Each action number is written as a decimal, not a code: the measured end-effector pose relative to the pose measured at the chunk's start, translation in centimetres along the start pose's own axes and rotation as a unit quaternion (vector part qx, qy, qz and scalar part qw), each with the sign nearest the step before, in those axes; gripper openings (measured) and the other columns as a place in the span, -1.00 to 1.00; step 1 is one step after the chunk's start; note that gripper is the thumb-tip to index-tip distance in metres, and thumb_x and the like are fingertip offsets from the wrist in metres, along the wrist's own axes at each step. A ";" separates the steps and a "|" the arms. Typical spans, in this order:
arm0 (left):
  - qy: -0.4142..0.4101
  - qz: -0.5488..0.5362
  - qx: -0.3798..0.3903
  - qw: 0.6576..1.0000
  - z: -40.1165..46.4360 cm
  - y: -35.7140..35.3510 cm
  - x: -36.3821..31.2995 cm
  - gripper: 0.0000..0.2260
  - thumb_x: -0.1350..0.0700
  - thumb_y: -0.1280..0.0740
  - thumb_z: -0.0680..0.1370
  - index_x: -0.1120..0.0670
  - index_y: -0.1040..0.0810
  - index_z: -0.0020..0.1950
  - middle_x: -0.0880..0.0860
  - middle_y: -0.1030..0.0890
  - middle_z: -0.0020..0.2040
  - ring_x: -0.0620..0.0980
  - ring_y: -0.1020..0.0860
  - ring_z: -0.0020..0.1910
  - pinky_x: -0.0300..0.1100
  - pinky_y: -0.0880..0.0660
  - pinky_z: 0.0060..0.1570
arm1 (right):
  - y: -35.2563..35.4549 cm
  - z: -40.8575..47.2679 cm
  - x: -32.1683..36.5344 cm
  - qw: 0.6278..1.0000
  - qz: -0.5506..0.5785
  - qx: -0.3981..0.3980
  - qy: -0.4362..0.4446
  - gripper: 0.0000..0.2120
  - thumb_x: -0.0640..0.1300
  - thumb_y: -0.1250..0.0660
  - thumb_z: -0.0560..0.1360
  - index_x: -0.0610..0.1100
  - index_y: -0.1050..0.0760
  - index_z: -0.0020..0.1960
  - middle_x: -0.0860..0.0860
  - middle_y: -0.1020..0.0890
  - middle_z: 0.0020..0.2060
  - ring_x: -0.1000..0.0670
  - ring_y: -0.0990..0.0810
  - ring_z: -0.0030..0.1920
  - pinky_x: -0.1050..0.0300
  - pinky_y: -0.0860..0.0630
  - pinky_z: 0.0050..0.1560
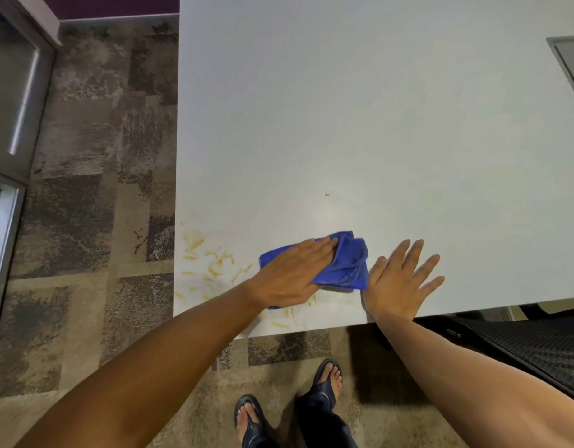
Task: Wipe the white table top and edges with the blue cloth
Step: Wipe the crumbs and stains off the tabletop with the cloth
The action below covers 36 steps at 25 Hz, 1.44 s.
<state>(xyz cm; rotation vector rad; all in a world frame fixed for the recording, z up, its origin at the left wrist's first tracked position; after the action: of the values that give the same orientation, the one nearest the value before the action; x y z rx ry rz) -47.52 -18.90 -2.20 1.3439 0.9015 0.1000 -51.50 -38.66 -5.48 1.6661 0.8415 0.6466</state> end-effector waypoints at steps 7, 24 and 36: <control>-0.058 -0.017 0.107 0.992 -3.2 -2.5 -4.8 -0.41 0.08 -0.28 0.56 0.16 -0.18 0.55 0.11 -0.21 0.58 0.04 -0.13 0.57 -0.03 -0.03 0.56 | -0.1 0.3 0.0 1.000 0.022 0.000 0.007 -0.43 0.02 0.06 0.70 -0.09 0.01 0.68 -0.07 0.01 0.68 -0.30 0.14 0.64 -0.43 0.12 0.56; 0.141 -0.252 -0.012 0.957 -3.5 6.4 1.2 -0.82 0.11 -0.21 0.53 0.04 -0.52 0.09 0.08 -0.66 -0.08 0.04 -0.63 -0.14 0.01 -0.57 -0.09 | 0.1 -0.1 0.0 1.000 0.025 -0.015 0.008 -0.40 0.05 0.09 0.68 -0.12 -0.02 0.67 -0.09 -0.02 0.67 -0.32 0.08 0.64 -0.45 0.07 0.55; 0.238 -0.179 -0.173 0.939 5.6 13.2 12.7 -0.76 0.17 -0.12 0.64 0.14 -0.46 0.25 0.13 -0.61 0.01 0.10 -0.55 -0.09 -0.04 -0.48 -0.08 | 0.1 -0.1 0.1 0.999 0.038 -0.024 0.015 -0.39 0.04 0.14 0.66 -0.13 -0.02 0.67 -0.11 -0.03 0.67 -0.32 0.09 0.64 -0.46 0.09 0.55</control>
<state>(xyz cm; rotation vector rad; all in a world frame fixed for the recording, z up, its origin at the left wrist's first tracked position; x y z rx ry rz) -29.97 -12.75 2.59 0.8183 1.4508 0.2970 -51.54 -38.54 -5.33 1.6546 0.7808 0.7399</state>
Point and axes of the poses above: each hand's wrist, its own z-axis towards the middle knuckle, its own y-axis out of the back of the hand, x = y × z, the point moved 9 cm from there along z, towards the middle knuckle
